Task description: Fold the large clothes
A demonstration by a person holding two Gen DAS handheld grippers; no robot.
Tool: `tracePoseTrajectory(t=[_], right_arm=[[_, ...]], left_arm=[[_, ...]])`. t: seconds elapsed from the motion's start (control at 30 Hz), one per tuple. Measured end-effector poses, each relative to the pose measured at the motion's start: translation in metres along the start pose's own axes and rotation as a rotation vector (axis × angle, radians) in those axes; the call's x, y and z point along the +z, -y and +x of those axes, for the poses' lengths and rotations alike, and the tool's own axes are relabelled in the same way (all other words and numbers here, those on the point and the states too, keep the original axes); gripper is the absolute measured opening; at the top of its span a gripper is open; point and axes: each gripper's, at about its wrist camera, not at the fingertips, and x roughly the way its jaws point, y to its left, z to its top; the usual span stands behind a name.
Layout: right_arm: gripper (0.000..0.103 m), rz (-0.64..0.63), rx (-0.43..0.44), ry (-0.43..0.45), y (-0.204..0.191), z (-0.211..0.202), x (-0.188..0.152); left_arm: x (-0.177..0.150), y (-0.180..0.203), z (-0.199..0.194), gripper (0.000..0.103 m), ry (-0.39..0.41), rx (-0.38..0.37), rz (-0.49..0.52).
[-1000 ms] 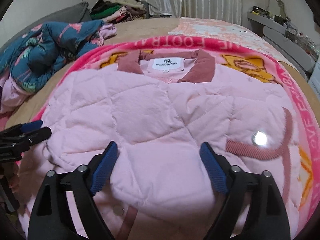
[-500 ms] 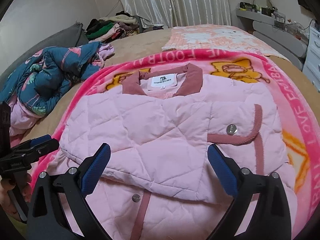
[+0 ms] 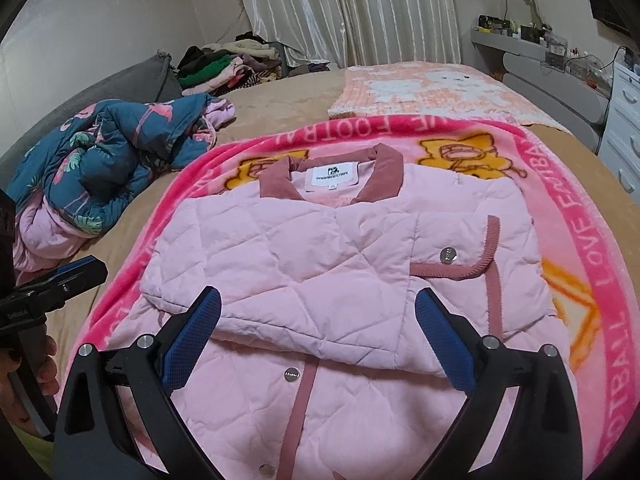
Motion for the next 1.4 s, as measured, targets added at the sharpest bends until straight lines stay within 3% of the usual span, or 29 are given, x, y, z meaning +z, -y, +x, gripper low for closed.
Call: tracePoseTrajectory(t=[0.4,1.13,1.4], right_arm=[[0.097,0.023,0.014,0.061,0.0,-0.044,-0.005],[0.099,0.033,0.013,0.187,0.011,-0.136,-0.034],[0.099,0.026,0.013,0.221,0.017,-0.167,-0.047]], left_arm=[[-0.008,0.01,-0.039,0.094,0.063,-0.028,-0.01],[-0.055,0.037,-0.116,0.094,0.183,-0.003,-0.003],[-0.076,0.055,-0.134,0.094,0.187,0.0,0.016]])
